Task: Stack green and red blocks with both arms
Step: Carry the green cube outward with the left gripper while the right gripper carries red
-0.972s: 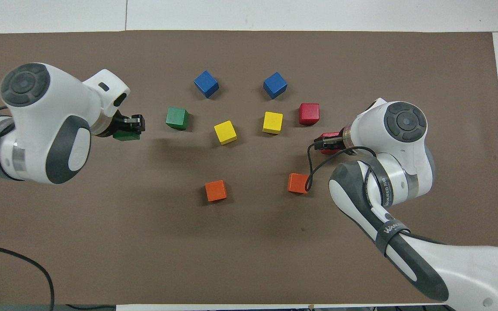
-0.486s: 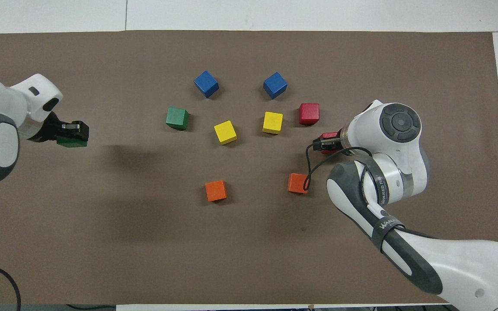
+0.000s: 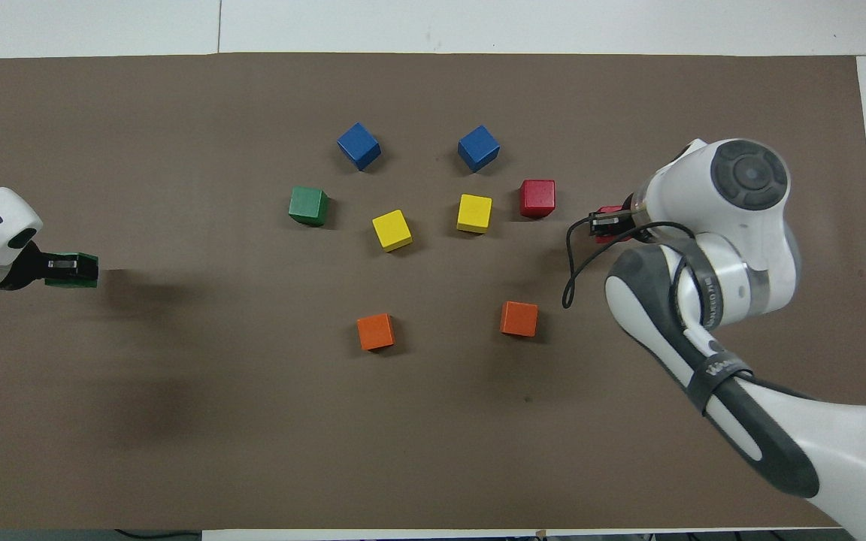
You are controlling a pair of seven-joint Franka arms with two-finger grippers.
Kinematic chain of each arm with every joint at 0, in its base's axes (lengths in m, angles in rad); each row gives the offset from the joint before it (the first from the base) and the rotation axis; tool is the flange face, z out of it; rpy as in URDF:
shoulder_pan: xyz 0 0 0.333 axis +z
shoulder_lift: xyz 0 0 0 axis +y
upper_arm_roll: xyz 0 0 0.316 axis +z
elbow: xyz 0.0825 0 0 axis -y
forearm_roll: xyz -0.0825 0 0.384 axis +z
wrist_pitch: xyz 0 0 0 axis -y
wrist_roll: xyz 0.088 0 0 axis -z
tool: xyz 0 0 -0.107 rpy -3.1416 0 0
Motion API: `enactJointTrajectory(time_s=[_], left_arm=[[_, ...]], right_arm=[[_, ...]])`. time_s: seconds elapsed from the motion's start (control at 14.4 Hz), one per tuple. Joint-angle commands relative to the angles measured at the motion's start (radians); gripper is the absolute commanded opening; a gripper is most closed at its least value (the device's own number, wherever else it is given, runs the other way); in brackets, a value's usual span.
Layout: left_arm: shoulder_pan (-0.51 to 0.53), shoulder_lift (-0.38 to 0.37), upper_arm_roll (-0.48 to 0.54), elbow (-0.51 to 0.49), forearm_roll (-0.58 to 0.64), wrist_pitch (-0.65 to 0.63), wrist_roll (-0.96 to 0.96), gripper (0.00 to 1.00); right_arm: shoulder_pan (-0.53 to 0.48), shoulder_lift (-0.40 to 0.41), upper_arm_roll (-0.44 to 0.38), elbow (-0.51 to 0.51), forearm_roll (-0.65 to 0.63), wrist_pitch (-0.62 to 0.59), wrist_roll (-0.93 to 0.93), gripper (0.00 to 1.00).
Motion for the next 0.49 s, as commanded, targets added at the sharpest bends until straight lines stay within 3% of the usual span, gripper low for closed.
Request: enactJointTrajectory(time_s=[0.0, 0.21, 0.42], left_arm=[[0.031, -0.027, -0.011, -0.075, 0.007, 0.076, 0.018, 0.00], [0.034, -0.024, -0.011, -0.108, 0.007, 0.113, 0.017, 0.00], [0.039, -0.010, -0.011, -0.109, 0.007, 0.117, 0.017, 0.00]], right_arm=[[-0.102, 0.010, 0.011, 0.078, -0.001, -0.068, -0.144, 0.00], [-0.180, 0.009, 0.011, 0.069, 0.012, -0.068, -0.190, 0.00], [-0.188, 0.007, 0.012, 0.051, 0.012, -0.040, -0.190, 0.00]])
